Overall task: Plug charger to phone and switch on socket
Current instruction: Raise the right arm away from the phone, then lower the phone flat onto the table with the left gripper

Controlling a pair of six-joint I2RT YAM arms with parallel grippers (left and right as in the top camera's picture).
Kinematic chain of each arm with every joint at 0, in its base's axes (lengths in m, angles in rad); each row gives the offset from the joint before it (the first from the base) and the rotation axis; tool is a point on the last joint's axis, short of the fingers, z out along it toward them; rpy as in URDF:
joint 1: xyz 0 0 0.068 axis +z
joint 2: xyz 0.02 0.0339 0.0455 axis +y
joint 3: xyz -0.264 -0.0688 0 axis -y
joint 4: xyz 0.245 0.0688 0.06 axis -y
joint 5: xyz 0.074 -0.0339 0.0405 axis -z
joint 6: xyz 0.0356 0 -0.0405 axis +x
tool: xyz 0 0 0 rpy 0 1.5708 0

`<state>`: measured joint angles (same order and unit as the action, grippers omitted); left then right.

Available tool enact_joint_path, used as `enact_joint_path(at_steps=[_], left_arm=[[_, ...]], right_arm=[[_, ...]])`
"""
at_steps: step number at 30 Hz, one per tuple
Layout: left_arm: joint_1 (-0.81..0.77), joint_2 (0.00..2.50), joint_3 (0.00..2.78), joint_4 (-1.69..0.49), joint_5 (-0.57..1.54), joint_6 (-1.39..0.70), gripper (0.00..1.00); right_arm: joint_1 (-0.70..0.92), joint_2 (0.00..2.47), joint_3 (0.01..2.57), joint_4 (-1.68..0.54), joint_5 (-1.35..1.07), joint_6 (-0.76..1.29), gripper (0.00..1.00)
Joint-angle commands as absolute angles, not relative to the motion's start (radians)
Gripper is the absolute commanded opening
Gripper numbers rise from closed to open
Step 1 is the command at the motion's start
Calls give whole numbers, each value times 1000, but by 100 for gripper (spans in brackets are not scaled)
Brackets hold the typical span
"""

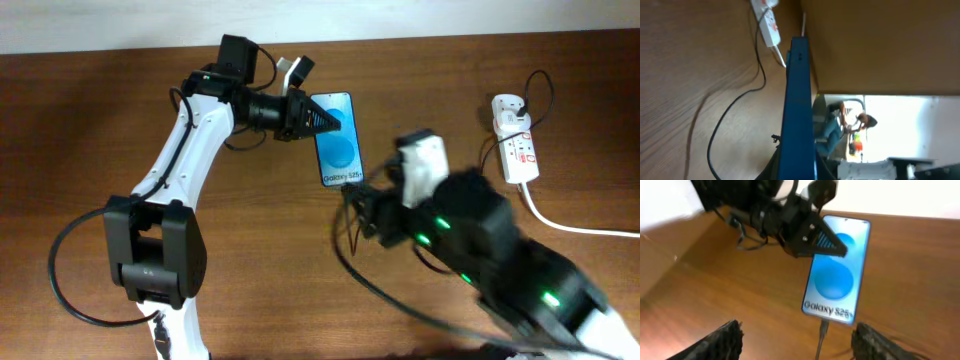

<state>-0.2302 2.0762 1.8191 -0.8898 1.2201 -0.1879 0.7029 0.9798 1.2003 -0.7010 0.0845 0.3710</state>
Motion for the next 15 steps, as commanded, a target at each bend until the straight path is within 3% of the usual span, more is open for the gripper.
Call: enact_joint_path(at_steps=[1,3,7,10,15], left_arm=[[-301,2071,1878,-828,1234,-411,0],[-423,2071,1964,-693,1234,-561,0],[-585,2084,2004,-333,1234,-830,0],[-554,2142,2004,-334,1234,-881,0],[-405,2296,2001,-492,1208,-615,0]], right_arm=[[699,801,1222,-817,293,375,82],[699,667,1231,-900,443,375,88],[699,493,1232,-970,598,405,90],[699,507,1230,-977,611,405,91],[699,590,1230,-978,611,405,91]])
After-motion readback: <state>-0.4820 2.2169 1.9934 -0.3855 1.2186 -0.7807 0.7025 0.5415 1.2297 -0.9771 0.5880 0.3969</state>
